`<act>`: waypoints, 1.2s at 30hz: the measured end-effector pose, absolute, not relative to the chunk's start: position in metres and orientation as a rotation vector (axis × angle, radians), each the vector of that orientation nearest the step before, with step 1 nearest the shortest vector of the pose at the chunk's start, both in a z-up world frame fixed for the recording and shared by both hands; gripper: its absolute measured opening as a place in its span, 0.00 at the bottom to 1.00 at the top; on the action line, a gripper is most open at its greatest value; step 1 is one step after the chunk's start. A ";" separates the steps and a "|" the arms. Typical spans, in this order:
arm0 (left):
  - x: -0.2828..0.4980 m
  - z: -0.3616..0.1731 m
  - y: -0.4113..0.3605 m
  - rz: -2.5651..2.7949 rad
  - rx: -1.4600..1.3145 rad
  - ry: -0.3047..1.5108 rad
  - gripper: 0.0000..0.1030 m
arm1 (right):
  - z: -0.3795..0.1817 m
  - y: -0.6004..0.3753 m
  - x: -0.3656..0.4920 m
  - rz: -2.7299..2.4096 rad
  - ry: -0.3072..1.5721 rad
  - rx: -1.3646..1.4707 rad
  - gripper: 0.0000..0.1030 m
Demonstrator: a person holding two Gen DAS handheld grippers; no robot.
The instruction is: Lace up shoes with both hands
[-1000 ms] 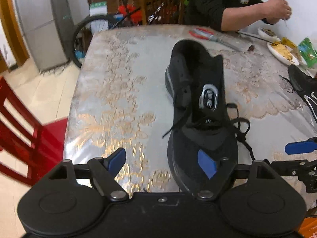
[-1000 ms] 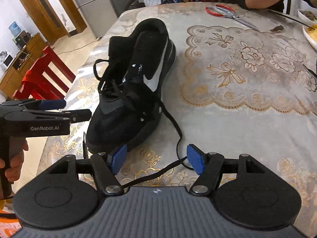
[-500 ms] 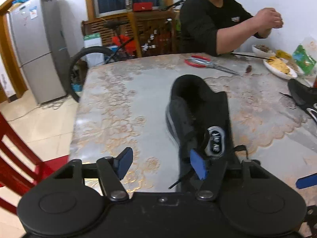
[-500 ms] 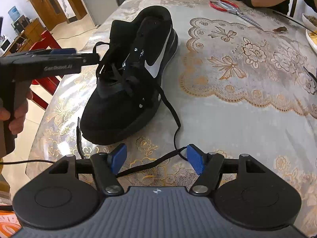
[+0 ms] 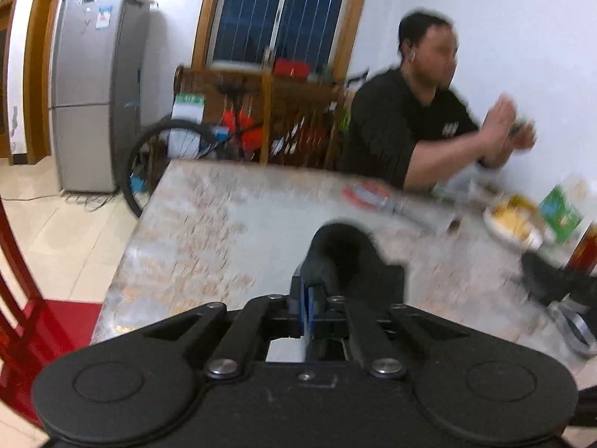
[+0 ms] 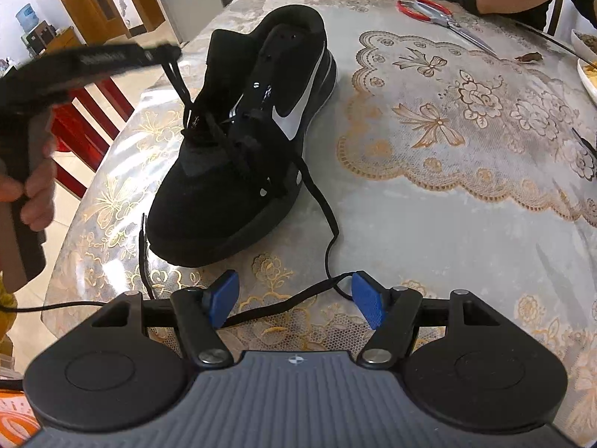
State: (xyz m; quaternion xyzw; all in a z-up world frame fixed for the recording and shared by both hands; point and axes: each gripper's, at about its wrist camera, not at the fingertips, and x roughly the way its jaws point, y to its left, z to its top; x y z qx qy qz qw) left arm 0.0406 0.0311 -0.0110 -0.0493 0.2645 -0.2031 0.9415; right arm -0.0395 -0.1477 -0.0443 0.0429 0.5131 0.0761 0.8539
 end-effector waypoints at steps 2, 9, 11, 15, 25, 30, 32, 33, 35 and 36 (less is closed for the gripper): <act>0.031 0.003 0.032 -0.437 -0.130 0.497 0.01 | -0.036 -0.145 -0.045 0.157 1.005 0.054 0.65; 0.014 0.050 0.037 -0.496 -0.140 0.397 0.01 | -0.002 -0.103 -0.042 0.435 0.624 -0.104 0.64; 0.014 0.052 0.038 -0.486 -0.132 0.404 0.01 | -0.011 -0.087 -0.026 0.502 0.583 -0.127 0.58; 0.014 0.055 0.039 -0.464 -0.117 0.418 0.01 | -0.038 -0.046 0.005 0.423 0.456 -0.342 0.53; 0.021 0.100 0.038 -0.509 -0.101 0.327 0.01 | 0.032 -0.087 0.048 0.580 0.594 0.188 0.00; 0.018 0.143 0.029 -0.561 -0.070 0.213 0.01 | 0.095 -0.110 0.053 0.648 0.477 0.330 0.00; 0.016 0.154 0.027 -0.574 -0.064 0.186 0.01 | 0.114 -0.110 0.050 0.664 0.433 0.318 0.00; 0.015 0.160 0.026 -0.580 -0.061 0.173 0.01 | 0.121 -0.109 0.048 0.672 0.413 0.310 0.00; 0.013 0.170 0.024 -0.588 -0.051 0.148 0.01 | 0.131 -0.105 0.045 0.692 0.383 0.272 0.00; 0.012 0.172 0.022 -0.587 -0.042 0.142 0.01 | 0.135 -0.102 0.043 0.693 0.368 0.246 0.00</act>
